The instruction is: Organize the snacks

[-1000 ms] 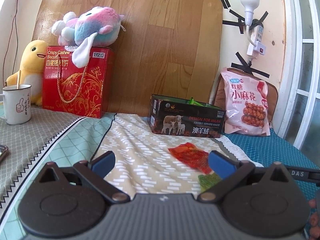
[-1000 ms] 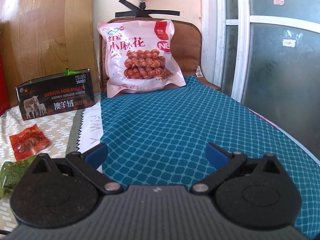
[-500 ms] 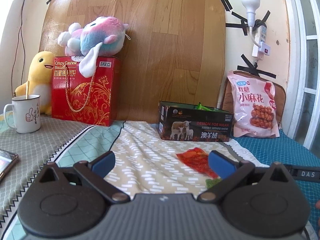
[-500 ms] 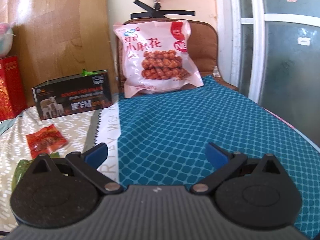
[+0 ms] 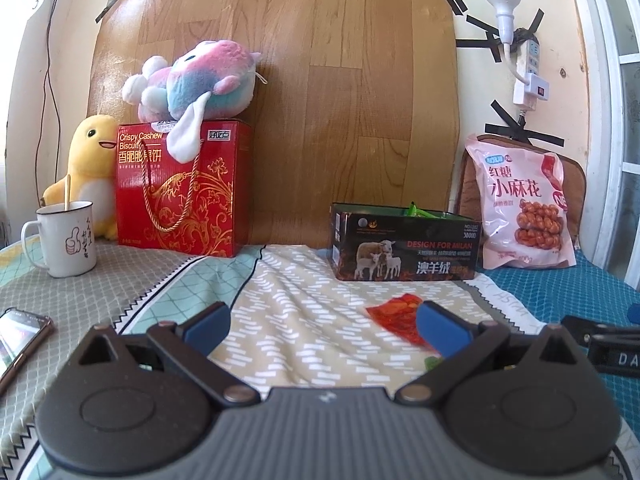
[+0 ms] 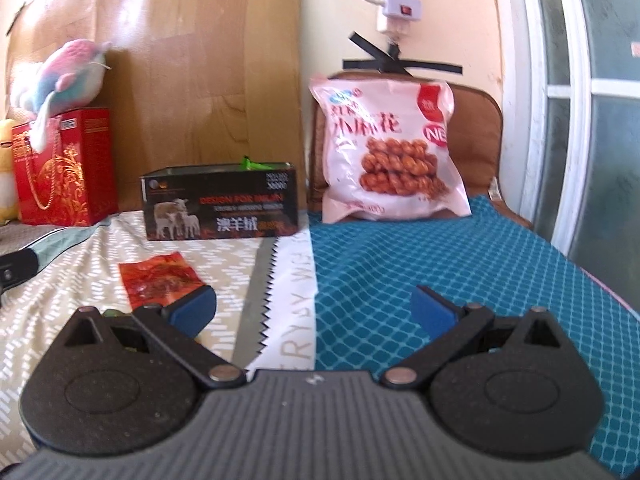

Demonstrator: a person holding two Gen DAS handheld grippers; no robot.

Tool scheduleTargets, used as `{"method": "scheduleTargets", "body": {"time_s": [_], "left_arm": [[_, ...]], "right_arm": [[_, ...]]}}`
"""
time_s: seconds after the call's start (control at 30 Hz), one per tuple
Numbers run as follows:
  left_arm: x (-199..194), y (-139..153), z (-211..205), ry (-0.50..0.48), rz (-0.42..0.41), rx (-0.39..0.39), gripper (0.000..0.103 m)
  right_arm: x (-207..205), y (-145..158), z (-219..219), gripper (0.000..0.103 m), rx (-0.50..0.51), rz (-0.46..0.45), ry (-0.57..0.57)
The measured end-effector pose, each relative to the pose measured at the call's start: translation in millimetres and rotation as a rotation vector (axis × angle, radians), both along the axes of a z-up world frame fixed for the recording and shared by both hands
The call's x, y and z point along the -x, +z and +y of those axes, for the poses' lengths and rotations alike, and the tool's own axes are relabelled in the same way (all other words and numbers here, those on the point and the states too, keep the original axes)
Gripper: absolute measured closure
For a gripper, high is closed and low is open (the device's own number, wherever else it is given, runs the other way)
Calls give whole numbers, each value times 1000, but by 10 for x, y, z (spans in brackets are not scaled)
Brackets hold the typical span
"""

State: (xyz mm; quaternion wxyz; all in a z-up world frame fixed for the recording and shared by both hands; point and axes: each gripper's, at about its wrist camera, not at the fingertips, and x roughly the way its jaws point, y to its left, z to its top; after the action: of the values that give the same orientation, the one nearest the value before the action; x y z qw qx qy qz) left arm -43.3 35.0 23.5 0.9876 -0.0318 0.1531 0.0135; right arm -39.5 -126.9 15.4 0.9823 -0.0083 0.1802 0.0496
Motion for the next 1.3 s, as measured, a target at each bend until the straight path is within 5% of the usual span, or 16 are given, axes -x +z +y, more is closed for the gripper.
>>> {"method": "scheduleTargets", "body": {"time_s": [0.73, 1.07, 1.3], "left_arm": [[-68, -11, 2, 20, 34, -24, 0], [-294, -94, -15, -2, 205, -18, 0], [-304, -115, -11, 53, 231, -36, 0]], "right_arm": [[35, 14, 108, 0, -29, -4, 159], [1, 5, 48, 0, -107, 36, 215], [6, 10, -19, 0, -158, 29, 234]]}}
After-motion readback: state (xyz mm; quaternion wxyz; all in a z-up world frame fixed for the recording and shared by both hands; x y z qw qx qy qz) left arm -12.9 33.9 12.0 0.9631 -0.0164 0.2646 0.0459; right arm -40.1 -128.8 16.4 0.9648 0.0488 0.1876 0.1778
